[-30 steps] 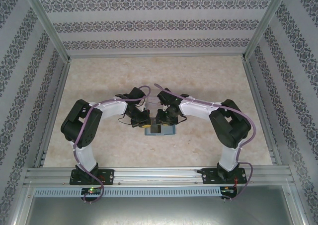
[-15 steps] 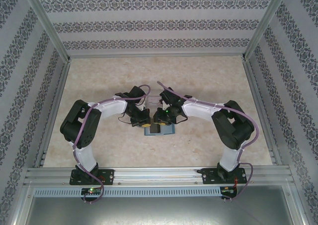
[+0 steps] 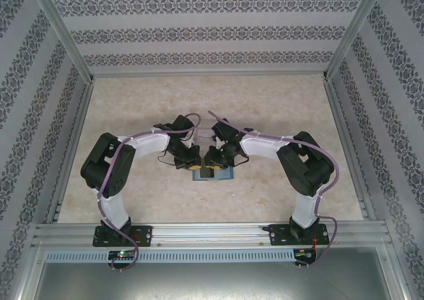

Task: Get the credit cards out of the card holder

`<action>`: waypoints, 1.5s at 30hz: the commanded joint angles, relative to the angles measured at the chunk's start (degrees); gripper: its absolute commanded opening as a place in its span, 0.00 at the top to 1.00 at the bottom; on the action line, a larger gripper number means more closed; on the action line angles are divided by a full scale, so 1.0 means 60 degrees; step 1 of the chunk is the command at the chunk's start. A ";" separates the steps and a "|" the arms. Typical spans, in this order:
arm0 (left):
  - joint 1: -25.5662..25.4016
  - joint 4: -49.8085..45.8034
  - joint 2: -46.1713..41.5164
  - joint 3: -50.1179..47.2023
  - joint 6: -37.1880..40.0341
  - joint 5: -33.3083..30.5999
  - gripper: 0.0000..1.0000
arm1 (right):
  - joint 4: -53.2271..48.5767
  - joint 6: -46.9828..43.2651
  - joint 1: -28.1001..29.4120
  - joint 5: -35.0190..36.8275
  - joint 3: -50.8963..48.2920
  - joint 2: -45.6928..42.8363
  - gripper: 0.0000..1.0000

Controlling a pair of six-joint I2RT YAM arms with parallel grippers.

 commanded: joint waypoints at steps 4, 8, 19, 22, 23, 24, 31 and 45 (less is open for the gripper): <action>-0.0091 -0.0104 0.0064 -0.0079 0.0108 -0.0002 0.98 | -0.1104 -0.0339 0.0035 0.0987 0.0159 -0.0137 0.70; -0.0090 -0.0150 0.0058 -0.0082 0.0133 -0.0045 0.98 | -0.1174 -0.0380 0.0034 0.1057 0.0197 -0.0197 0.71; -0.0089 -0.0212 0.0026 0.0033 0.0141 -0.0052 0.98 | -0.1383 -0.0472 0.0054 0.1303 0.0264 -0.0402 0.71; -0.0122 0.0097 -0.0065 -0.0006 -0.0051 0.0158 1.00 | -0.1370 -0.0479 0.0044 0.1302 0.0236 -0.0395 0.73; -0.0133 0.0221 -0.0068 -0.0006 -0.0113 0.0234 1.00 | -0.1357 -0.0490 0.0032 0.1288 0.0230 -0.0366 0.74; -0.0148 0.0339 -0.0067 -0.0022 -0.0179 0.0353 1.00 | -0.1353 -0.0487 0.0050 0.1267 0.0230 -0.0345 0.75; -0.0269 0.0788 0.0195 -0.0141 -0.0390 0.0687 1.00 | -0.1331 -0.0483 0.0043 0.1264 0.0222 -0.0314 0.74; -0.0279 0.0078 0.0665 -0.0354 0.0080 -0.0348 1.00 | -0.1716 -0.0644 0.0102 0.1679 0.0411 -0.0286 0.73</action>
